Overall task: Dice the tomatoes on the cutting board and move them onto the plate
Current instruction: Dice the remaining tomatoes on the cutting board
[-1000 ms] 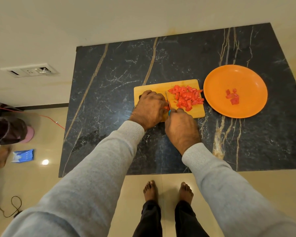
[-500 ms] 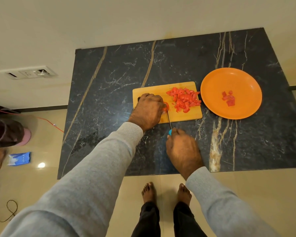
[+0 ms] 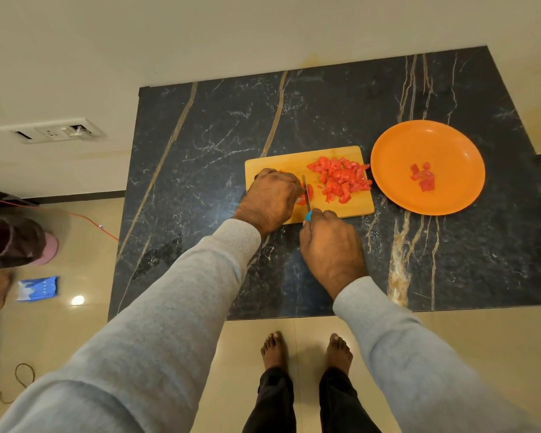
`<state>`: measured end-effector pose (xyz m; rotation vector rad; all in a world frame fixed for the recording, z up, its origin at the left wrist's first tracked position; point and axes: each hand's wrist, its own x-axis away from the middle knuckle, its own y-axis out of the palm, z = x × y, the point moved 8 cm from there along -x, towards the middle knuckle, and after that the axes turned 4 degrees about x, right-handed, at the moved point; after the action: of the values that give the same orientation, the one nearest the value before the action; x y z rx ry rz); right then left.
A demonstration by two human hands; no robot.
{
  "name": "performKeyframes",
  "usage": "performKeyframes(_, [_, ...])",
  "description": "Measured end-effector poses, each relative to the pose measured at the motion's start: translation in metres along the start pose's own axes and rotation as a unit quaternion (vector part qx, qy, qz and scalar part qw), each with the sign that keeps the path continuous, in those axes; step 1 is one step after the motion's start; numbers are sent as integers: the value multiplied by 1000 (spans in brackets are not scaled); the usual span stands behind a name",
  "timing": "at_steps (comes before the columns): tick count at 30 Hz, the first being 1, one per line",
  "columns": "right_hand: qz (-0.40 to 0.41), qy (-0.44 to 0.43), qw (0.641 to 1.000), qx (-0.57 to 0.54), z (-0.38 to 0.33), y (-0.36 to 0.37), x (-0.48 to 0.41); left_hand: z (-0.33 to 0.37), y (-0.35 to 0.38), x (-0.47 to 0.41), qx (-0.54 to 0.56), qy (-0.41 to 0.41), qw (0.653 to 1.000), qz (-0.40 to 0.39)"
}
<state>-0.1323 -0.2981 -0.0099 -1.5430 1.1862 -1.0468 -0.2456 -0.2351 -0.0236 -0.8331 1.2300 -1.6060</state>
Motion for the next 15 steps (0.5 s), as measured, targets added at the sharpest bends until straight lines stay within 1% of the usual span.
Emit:
performKeyframes(3, [-7,1,1000,22,-7,0,-15,1,0,1,-5,1,1000,1])
performKeyframes(7, [-39,-7,999,36,-13,1,-23,2,1,3,-4,10,1000,0])
performKeyframes(10, [-55,-1,998,31,-7,9,-10,1,1,3,-3,11,1000,14])
performKeyframes(13, [-78,21,997,3,2,20,13,-1,4,5,-3,13,1000,28])
performKeyframes(15, [-79,28,996,-12,8,22,28,-4,4,7,7,10,999,36])
